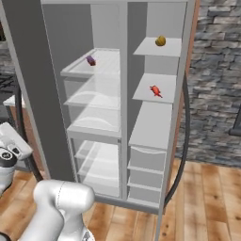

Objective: There's a fish in the fridge that needs to be moved to the freezer for freezing. Pick up the fish from the fridge, place it on any shelf in the freezer, and close the fridge and freezer doors when done.

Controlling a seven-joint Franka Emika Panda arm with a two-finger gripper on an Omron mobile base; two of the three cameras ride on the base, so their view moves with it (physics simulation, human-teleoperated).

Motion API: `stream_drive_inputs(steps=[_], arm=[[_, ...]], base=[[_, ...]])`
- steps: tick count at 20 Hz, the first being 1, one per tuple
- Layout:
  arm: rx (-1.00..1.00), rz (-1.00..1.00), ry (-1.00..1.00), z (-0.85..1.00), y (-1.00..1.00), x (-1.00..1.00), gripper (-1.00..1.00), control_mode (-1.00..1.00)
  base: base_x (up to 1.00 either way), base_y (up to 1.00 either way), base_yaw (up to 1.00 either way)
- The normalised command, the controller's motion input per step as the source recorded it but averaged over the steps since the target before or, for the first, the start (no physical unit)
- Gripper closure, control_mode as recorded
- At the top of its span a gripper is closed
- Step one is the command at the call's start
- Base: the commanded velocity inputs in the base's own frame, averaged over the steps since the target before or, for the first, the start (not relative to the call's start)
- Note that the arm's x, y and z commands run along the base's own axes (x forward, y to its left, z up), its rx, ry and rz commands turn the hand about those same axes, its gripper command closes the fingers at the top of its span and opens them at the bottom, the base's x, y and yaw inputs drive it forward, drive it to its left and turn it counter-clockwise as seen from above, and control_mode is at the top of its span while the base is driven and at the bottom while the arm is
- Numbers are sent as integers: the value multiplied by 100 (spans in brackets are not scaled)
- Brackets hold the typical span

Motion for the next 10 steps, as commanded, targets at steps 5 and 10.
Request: stream_drive_inputs(steps=[5,10], arm=[[0,-46,17,0,-97,34,-100,-100],[0,-34,8,-2,-93,72,-100,-100]], base=[[0,0,0],[0,0,0]])
